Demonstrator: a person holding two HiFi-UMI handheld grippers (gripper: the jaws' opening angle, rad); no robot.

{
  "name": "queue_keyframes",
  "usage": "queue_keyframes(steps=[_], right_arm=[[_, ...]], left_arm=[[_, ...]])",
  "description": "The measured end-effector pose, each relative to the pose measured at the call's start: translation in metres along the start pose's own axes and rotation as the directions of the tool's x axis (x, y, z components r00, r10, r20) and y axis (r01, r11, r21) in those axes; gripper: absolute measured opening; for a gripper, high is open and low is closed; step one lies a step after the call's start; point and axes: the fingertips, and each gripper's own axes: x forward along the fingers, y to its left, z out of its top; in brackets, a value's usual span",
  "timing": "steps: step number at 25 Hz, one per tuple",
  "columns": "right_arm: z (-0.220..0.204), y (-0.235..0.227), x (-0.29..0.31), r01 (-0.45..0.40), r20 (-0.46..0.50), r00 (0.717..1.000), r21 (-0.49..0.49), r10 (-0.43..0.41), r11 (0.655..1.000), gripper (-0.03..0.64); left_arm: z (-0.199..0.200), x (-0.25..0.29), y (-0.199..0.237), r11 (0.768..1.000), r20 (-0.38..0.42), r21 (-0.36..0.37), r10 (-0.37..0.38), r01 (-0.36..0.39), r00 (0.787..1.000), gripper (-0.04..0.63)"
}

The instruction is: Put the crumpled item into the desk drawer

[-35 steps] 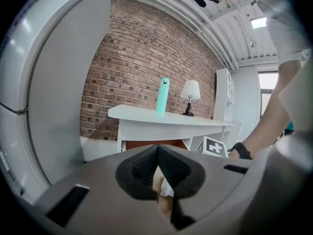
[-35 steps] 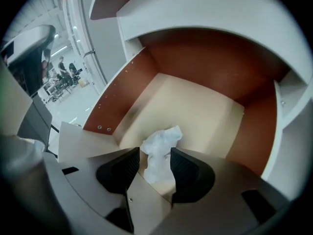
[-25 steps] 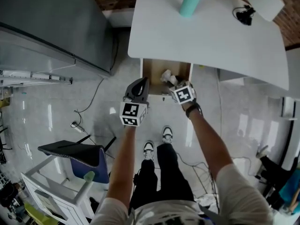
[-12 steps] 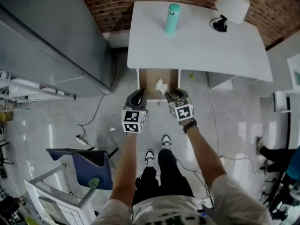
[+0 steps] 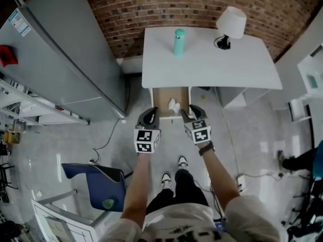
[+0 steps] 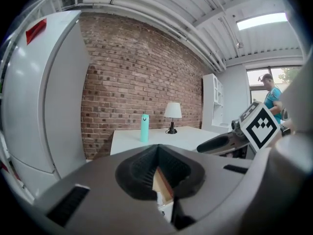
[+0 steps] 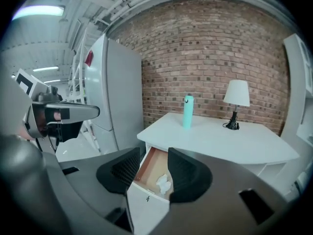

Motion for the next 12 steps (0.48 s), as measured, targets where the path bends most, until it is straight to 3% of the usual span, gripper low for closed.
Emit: queue_keyframes(steps=[12], right_arm=[[0.068, 0.029, -0.104, 0.105, 0.232, 0.966, 0.056, -0.115, 0.993, 0.109]], left_arm=[[0.067, -0.086, -0.016, 0.998, 0.123, 0.043, 0.043, -0.049, 0.991, -0.003]])
